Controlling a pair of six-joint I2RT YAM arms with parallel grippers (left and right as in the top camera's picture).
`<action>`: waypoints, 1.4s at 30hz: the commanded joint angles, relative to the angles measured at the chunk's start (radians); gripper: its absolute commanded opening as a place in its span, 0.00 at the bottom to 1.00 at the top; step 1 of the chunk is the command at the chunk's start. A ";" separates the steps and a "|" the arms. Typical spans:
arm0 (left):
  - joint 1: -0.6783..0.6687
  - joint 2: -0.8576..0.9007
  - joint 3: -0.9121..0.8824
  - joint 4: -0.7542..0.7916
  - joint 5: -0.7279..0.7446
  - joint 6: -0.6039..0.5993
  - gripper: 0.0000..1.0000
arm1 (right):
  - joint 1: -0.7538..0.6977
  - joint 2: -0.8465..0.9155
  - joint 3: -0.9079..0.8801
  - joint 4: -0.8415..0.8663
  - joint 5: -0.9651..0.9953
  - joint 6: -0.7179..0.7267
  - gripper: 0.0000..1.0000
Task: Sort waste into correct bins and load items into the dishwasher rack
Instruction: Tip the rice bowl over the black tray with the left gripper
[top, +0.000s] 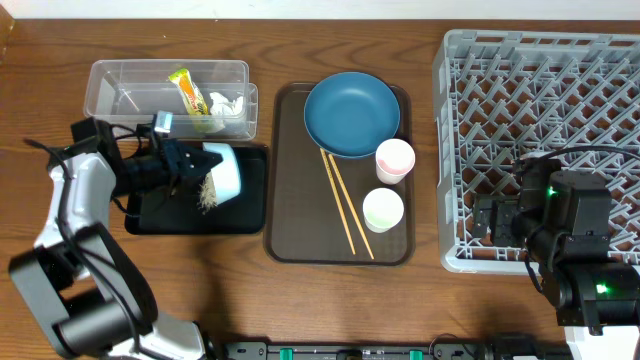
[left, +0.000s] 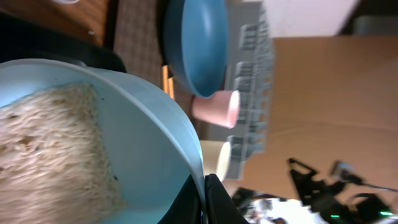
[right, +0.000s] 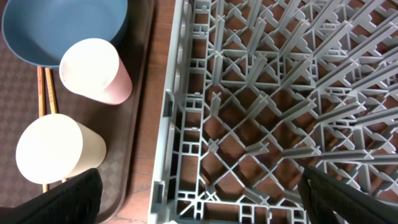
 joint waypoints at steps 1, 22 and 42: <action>0.033 0.062 -0.005 -0.007 0.192 0.046 0.06 | 0.005 -0.005 0.021 -0.001 -0.007 0.009 0.99; 0.126 0.201 -0.006 -0.160 0.304 -0.005 0.06 | 0.005 -0.005 0.021 -0.001 -0.006 0.009 0.99; 0.133 0.183 -0.003 -0.081 0.303 0.012 0.06 | 0.005 -0.005 0.021 -0.004 -0.006 0.009 0.99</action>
